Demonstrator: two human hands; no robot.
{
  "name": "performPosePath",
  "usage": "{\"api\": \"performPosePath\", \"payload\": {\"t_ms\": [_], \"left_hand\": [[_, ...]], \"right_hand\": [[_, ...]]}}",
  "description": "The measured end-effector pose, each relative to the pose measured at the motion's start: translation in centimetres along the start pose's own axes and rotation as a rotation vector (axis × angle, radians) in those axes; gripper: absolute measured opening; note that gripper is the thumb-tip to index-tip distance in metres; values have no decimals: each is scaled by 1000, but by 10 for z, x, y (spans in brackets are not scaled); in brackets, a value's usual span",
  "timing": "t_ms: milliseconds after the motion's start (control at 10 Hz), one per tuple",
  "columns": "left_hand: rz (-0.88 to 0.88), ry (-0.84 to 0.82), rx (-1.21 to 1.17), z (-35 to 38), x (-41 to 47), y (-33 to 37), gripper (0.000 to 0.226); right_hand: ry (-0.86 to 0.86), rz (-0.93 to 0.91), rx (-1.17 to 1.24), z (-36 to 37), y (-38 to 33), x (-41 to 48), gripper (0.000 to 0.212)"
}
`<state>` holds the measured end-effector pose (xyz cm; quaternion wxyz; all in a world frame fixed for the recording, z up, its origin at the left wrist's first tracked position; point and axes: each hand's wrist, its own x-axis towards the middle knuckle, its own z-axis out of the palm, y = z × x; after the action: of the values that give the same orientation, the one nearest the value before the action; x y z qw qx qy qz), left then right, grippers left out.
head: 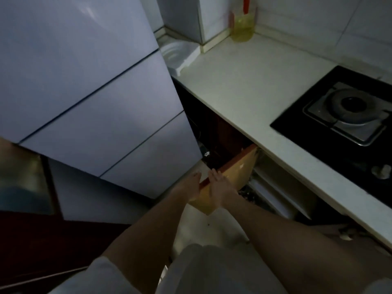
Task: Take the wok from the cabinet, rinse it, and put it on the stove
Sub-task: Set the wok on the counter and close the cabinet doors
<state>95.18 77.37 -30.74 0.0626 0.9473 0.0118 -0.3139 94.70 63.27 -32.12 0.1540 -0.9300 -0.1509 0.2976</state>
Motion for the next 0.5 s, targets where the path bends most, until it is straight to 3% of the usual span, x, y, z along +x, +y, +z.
{"api": "performPosePath", "payload": {"t_ms": [100,200,300,400,500], "left_hand": [[84,-67,-21,-14,8,9,48],[137,-145,-132,-33,25,16,42],[224,-112,-92,-25,51,8,43],[259,-122,-16,-16,68,-5,63],[299,-223,66,-28,64,5,40]], "right_hand": [[-82,17,-112,-8,10,-1,84],[-63,28,-164,-3,16,-5,77],[-1,98,-128,3,9,-3,73],[-22,205,-103,8,-5,-3,72],[-9,317,-82,17,-13,-7,67]]}}
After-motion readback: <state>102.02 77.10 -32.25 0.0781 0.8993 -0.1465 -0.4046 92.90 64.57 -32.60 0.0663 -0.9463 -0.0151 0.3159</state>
